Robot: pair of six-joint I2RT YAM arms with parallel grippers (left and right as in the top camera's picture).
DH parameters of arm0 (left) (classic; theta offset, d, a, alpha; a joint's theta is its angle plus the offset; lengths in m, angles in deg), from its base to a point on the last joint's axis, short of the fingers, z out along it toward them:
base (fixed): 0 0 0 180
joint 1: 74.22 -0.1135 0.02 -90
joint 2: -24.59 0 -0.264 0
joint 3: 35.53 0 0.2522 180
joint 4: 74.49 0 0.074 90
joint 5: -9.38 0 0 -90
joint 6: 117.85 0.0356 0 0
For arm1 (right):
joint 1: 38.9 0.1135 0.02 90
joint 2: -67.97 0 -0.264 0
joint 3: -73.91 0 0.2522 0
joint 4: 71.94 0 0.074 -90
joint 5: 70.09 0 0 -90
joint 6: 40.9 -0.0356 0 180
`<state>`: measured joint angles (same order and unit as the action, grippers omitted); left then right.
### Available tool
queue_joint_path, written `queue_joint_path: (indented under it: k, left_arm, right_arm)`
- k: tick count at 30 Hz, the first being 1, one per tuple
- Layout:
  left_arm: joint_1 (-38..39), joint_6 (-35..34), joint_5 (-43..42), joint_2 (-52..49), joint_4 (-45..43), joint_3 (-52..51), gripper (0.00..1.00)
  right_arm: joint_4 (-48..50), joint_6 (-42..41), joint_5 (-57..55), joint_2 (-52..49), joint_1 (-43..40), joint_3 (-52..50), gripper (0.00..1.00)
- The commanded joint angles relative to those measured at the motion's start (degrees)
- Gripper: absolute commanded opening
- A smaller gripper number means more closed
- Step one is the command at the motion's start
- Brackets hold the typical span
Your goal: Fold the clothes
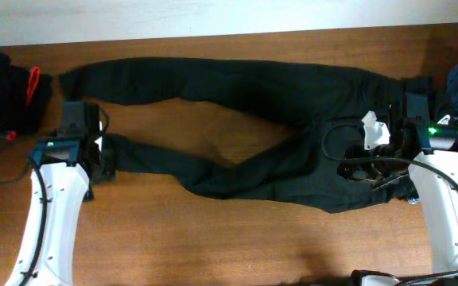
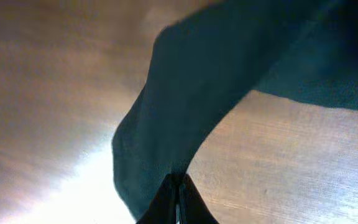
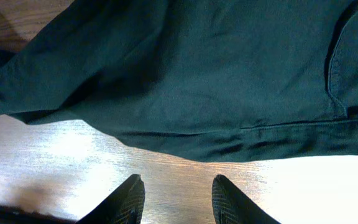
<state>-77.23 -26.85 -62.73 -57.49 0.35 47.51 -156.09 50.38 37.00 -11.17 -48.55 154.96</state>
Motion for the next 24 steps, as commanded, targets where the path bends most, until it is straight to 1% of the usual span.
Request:
queue_joint_path:
  k: [1,4,6,10,12,13,14,18,20,24]
  left_arm:
    - [0.0,3.8,0.5,0.6,-2.2,1.5,0.05]
    - [0.0,4.2,-0.1,-0.3,-4.6,1.5,0.05]
    - [0.0,5.6,-0.5,-1.3,-5.4,1.5,0.05]
    - [-0.1,8.2,-0.3,-4.8,-8.0,1.5,0.06]
    - [-0.1,8.1,-0.1,-6.8,-9.7,1.5,0.06]
    - [-0.1,8.1,-0.2,-7.6,-9.7,1.5,0.05]
    - [-0.1,8.1,-0.8,-8.0,-8.9,1.5,0.0]
    - [-0.1,5.5,-7.8,-7.0,-1.9,1.9,0.0]
    - [-0.1,5.5,-13.0,-5.8,0.4,2.1,0.0]
    - [-0.1,4.4,-27.1,-4.7,2.6,2.1,0.0]
  right_arm:
    - [-0.1,-0.3,0.7,-0.1,0.3,-0.3,0.41]
    - [-0.3,-0.3,0.7,-0.1,0.3,-0.3,0.41]
    - [-0.3,-0.3,0.7,-0.1,0.3,-0.3,0.41]
    - [-0.3,-0.3,0.7,-0.1,0.3,-0.3,0.41]
    - [-0.3,-0.3,0.7,-0.1,0.3,-0.3,0.41]
    - [-0.3,-0.3,0.7,-0.1,0.3,-0.3,0.41]
    - [-0.3,-0.3,0.7,-0.1,0.3,-0.3,0.41]
    - [-0.2,-0.3,0.7,-0.1,0.3,-0.3,0.41]
    - [-0.2,-0.3,0.7,-0.1,0.3,-0.3,0.41]
    - [-0.3,-0.3,0.7,-0.1,0.3,-0.3,0.41]
